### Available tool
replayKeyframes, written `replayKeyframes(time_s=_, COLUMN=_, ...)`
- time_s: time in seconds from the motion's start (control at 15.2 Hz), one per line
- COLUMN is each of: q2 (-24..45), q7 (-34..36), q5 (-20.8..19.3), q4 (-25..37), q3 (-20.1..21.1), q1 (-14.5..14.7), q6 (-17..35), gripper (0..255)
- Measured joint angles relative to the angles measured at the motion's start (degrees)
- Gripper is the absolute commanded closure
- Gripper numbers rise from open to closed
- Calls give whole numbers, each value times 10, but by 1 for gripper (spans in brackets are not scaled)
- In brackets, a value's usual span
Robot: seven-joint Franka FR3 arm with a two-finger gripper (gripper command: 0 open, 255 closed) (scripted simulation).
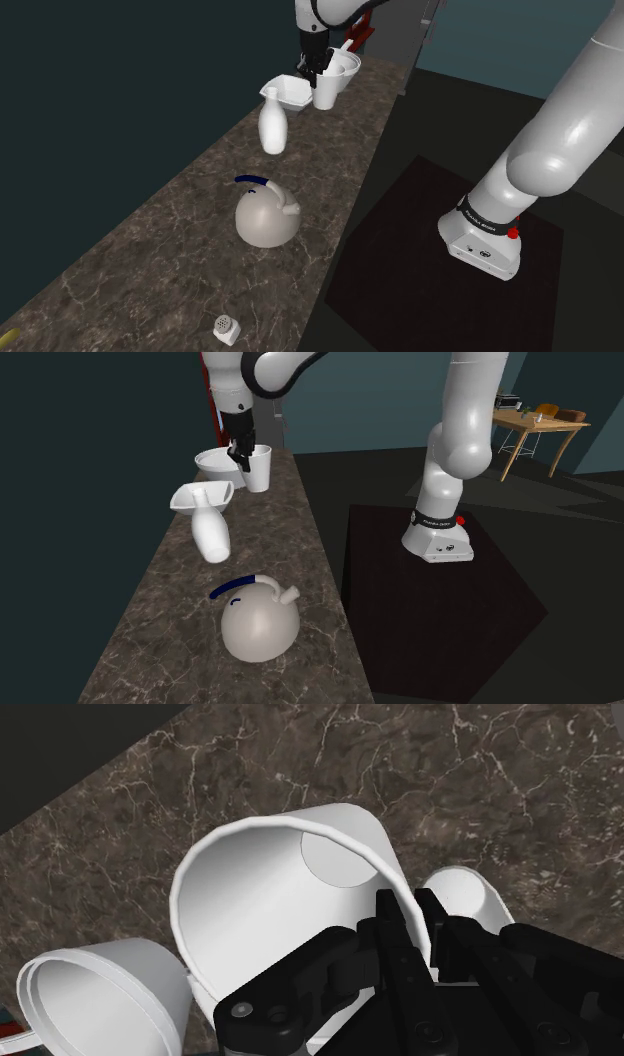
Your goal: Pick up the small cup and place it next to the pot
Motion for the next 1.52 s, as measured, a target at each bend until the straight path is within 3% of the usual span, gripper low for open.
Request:
replayKeyframes(time_s=0.79, q2=4, q7=-162, q5=7, q4=-2, q3=-76, q1=-88, q6=43, gripper=255)
replayKeyframes(time_s=1.52, q2=78, q7=-308, q5=27, q4=87, q3=-134, q1=-168, q6=58, gripper=255)
